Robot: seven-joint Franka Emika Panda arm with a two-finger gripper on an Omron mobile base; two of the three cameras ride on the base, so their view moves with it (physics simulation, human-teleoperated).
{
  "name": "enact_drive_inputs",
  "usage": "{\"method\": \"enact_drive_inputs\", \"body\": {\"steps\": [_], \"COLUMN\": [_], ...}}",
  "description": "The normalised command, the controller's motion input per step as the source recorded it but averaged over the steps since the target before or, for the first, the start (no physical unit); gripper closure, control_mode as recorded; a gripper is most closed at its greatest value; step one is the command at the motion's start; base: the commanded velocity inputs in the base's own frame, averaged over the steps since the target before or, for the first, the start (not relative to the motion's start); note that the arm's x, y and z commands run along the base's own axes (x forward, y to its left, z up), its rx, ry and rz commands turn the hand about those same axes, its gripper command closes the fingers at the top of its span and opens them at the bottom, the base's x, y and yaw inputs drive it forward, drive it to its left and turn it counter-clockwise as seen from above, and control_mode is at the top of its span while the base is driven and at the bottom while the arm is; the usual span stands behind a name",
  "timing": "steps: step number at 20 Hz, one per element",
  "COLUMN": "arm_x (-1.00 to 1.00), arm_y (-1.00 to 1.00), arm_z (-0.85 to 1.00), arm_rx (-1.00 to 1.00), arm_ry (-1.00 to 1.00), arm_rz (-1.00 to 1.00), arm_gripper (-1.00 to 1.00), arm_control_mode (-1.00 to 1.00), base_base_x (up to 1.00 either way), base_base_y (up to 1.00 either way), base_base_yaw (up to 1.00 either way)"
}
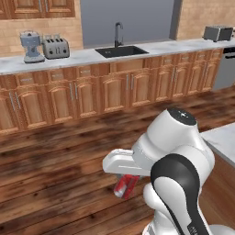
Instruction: Four empty soda cans are scattered around the kitchen. Gather all the cans and cluster them next to the stove for recycling.
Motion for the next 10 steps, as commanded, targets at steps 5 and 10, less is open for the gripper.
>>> {"method": "enact_drive_inputs", "body": {"steps": [5,10], "arm_x": [0.0,0.0], "arm_y": [0.0,0.0], "arm_z": [0.0,0.0], "arm_rx": [0.0,0.0], "arm_ry": [0.0,0.0], "arm_rz": [0.0,0.0], "arm_gripper": [1.0,1.0], "arm_control_mode": [1.0,1.0], "base_base_x": [0.46,0.46], "base_base_y": [-0.08,-0.09], "base_base_yaw": [0.0,0.0]}}
